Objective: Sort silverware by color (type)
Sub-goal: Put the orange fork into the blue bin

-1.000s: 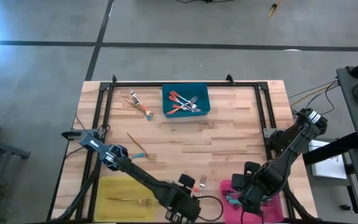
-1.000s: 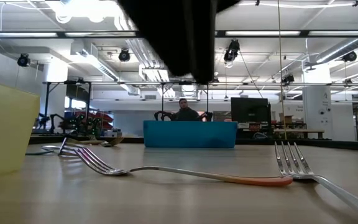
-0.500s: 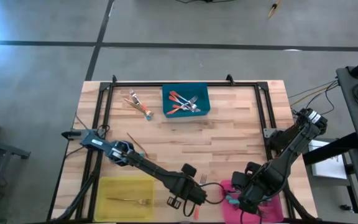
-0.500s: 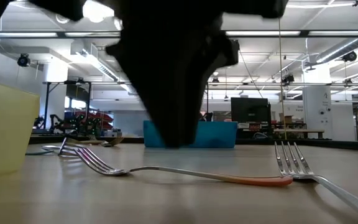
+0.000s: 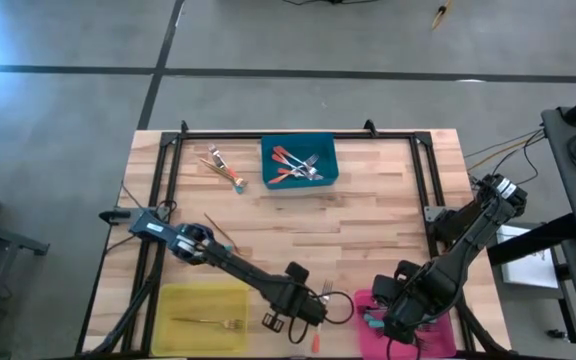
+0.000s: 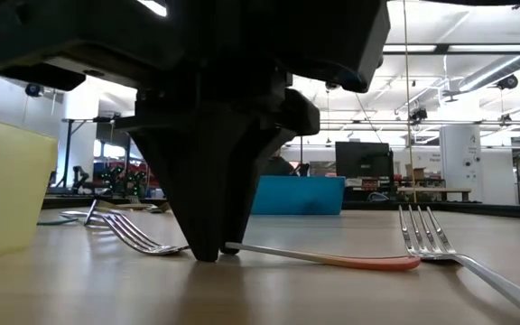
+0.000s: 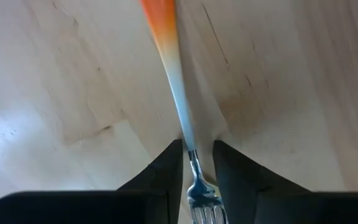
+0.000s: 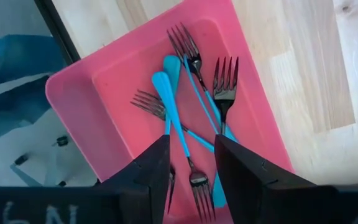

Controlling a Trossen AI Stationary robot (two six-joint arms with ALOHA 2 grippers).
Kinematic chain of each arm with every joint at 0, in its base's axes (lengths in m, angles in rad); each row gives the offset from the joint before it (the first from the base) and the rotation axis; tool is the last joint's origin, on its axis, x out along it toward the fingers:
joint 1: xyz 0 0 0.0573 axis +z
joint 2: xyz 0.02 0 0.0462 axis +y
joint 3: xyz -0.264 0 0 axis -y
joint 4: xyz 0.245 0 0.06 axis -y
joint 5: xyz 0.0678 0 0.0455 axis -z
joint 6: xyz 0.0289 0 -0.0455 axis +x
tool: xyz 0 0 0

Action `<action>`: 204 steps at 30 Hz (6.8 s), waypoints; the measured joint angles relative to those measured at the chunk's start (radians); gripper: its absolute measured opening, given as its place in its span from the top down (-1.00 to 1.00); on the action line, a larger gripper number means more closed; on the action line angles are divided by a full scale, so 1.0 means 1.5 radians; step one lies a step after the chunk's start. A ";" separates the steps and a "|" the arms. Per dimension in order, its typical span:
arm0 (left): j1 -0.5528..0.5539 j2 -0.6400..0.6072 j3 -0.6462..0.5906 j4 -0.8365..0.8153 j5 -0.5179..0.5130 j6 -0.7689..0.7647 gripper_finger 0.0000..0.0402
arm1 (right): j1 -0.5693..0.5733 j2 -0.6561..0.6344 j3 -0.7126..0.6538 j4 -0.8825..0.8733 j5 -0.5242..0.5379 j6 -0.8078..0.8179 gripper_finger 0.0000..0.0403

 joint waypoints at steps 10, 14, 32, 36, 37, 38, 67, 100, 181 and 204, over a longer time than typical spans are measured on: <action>0.030 0.004 0.029 -0.027 0.045 -0.019 0.97 | -0.001 0.000 0.000 0.002 0.017 0.047 0.43; 0.048 0.010 0.063 -0.111 0.030 -0.003 0.99 | -0.001 0.000 0.000 0.002 0.017 0.068 0.43; 0.300 -0.171 0.103 -0.131 -0.013 0.119 1.00 | -0.001 0.000 0.000 0.005 0.110 0.186 0.43; 0.407 -0.197 0.103 -0.077 -0.019 0.127 1.00 | -0.001 0.000 0.000 0.018 0.162 0.234 0.43; 0.432 -0.198 0.103 -0.067 -0.019 0.124 1.00 | -0.001 0.000 0.000 0.022 0.179 0.246 0.43; 0.456 -0.198 0.103 -0.061 -0.019 0.123 1.00 | -0.001 0.000 0.000 0.024 0.197 0.260 0.43; 0.615 -0.217 0.103 -0.218 0.324 0.067 0.46 | -0.130 0.001 -0.001 0.027 0.275 -0.118 0.43; 0.170 -0.946 -0.501 0.028 -0.224 -0.477 0.51 | -0.269 0.012 -0.246 0.541 0.237 0.192 0.43; -0.174 -0.953 -0.698 0.622 -0.344 -0.419 0.51 | -0.279 0.340 0.161 0.266 -0.092 -0.937 0.95; -0.194 -1.107 -0.698 0.453 -0.536 -0.310 0.51 | -0.762 0.227 0.167 0.295 0.049 -0.979 0.95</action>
